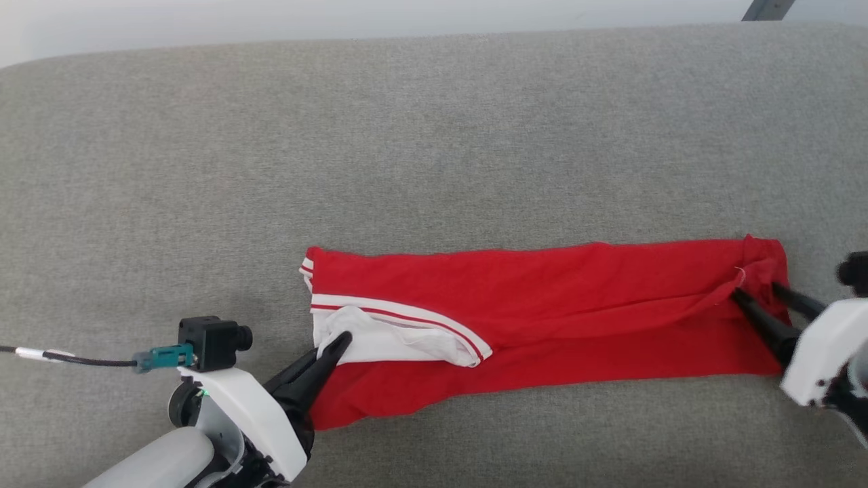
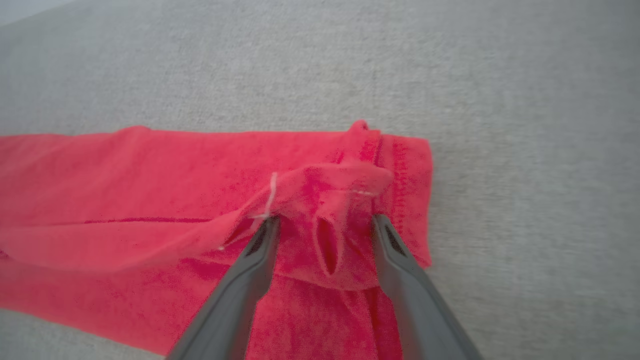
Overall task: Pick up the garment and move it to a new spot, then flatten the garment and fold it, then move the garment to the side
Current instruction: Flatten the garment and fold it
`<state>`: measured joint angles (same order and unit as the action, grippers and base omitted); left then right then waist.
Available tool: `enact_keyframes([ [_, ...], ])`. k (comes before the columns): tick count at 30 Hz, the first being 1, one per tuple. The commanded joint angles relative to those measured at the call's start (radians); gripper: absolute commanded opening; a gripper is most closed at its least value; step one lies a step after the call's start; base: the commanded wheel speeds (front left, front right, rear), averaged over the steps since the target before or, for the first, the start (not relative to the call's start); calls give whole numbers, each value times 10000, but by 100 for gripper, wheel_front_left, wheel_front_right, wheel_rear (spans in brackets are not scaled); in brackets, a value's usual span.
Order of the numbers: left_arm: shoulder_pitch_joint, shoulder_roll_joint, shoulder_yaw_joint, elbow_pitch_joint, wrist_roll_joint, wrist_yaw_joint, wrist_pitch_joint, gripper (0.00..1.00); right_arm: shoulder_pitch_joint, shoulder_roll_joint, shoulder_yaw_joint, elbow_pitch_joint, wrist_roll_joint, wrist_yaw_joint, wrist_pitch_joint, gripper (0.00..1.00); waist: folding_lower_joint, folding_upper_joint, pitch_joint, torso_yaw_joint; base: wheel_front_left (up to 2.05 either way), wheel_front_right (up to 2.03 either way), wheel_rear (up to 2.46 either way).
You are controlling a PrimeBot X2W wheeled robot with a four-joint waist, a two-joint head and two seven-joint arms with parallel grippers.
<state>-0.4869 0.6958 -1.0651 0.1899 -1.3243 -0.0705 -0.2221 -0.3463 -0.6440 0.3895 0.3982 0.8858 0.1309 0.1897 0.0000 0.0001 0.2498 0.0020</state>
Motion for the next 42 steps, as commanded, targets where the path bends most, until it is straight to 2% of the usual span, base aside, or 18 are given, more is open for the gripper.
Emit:
enact_keyframes([
  [1,120,8,65,62,68,-8,-113,100,139,-131,-187,-120,13,-3,63,100,0,-1,-37,45,0,0,0],
  [6,461,-298,374,202,641,460,-375,100,778,-220,-1257,-569,180,-3,521,100,0,-1,-104,328,0,0,0],
  [8,715,-516,662,249,845,701,-428,100,928,41,-1599,-500,418,-2,844,100,0,-1,-143,475,0,0,0],
  [12,1544,-1334,2325,237,1567,736,-432,100,1078,257,-2099,72,629,-3,1415,100,0,-1,-244,930,0,0,0],
  [17,2552,-2368,4404,502,3642,655,-437,100,1221,358,-2641,866,577,-3,1640,100,0,-1,-374,1527,0,0,0],
  [24,3667,-3589,6901,366,7402,440,-439,100,1308,526,-3069,1471,352,-3,2216,100,0,-1,-594,1881,0,0,0],
  [30,4320,-4481,8192,-264,10108,174,-440,100,1238,827,-3178,2125,-144,-5,2958,100,0,-1,-747,1988,0,0,0],
  [35,4588,-5081,8806,-466,11195,-131,-441,100,1187,1230,-3130,2575,-645,-5,3390,100,0,-1,-812,2035,0,0,0],
  [36,4623,-5155,8901,-456,11335,-203,-442,100,1170,1309,-3117,2630,-731,-3,3394,89,0,-1,-818,2042,0,0,0],
  [37,4642,-5295,9079,-463,11465,-323,-441,100,1077,1455,-3128,2732,-874,-2,3402,25,0,-1,-823,2050,0,0,0],
  [38,4653,-5348,9158,-466,11536,-365,-441,100,1028,1531,-3123,2755,-921,-2,3401,2,0,-1,-827,2050,0,0,0],
  [42,4672,-5503,9432,-407,11778,-499,-441,100,821,1605,-3210,2724,-1027,-3,3214,0,0,-1,-834,2025,0,0,0],
])
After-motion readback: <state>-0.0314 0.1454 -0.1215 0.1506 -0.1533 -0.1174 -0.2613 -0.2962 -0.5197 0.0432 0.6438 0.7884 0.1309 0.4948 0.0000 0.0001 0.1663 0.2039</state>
